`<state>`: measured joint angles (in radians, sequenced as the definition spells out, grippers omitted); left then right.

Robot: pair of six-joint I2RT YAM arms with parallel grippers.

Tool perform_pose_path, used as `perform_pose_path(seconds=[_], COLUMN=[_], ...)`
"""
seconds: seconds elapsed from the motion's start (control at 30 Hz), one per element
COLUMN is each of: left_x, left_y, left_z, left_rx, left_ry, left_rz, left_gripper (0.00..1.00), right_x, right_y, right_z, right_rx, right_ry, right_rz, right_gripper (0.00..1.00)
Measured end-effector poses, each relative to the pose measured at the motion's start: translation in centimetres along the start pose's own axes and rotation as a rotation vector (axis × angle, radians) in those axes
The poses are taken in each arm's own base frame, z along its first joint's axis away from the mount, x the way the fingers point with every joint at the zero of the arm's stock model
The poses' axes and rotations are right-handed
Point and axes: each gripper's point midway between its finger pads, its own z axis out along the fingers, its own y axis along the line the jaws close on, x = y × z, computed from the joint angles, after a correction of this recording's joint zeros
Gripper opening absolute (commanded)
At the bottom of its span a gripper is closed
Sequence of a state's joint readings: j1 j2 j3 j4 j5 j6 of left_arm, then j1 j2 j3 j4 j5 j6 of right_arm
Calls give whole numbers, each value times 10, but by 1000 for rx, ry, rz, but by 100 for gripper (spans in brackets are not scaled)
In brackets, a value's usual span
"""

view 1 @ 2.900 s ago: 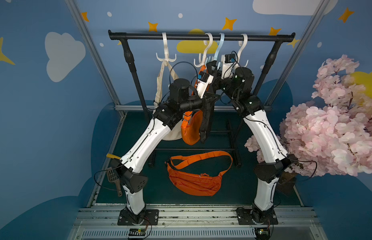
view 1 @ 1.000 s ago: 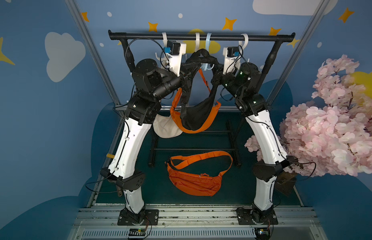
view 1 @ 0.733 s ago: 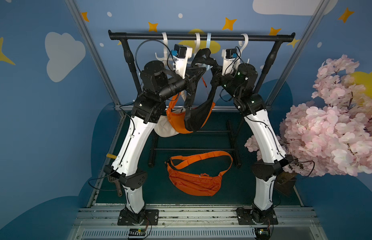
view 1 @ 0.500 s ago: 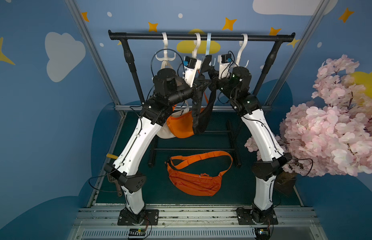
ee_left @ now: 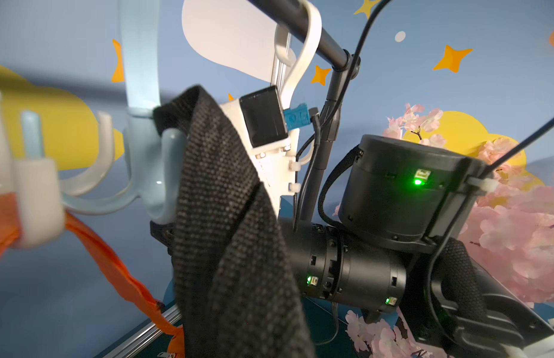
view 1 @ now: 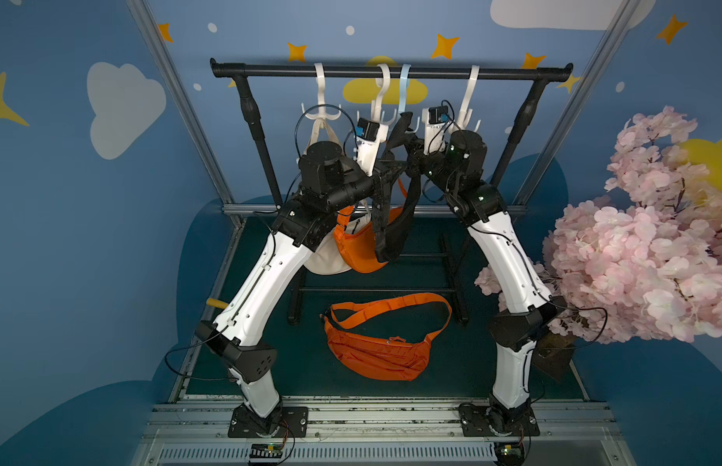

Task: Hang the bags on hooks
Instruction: Hang the bag on the hook.

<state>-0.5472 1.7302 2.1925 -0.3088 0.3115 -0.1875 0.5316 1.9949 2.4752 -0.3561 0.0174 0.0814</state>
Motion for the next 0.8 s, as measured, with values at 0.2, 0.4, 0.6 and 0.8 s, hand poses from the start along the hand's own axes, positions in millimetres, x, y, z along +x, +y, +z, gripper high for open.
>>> perform_pose_path(seconds=[0.2, 0.4, 0.6, 0.8], left_x=[0, 22, 50, 68], left_y=[12, 20, 28, 32], left_z=[-21, -22, -17, -16], left_rx=[-44, -56, -67, -74], left_ry=[-25, -6, 38, 61], left_rz=[-35, -74, -113, -141], left_gripper=[4, 4, 4, 4], right_x=[6, 9, 18, 30], right_y=[-1, -4, -6, -9], right_z=[-7, -11, -8, -4], right_rx=[4, 12, 17, 22], right_ry=[20, 25, 42, 68], right_rz=[-7, -7, -7, -6], right_gripper=[0, 0, 0, 0])
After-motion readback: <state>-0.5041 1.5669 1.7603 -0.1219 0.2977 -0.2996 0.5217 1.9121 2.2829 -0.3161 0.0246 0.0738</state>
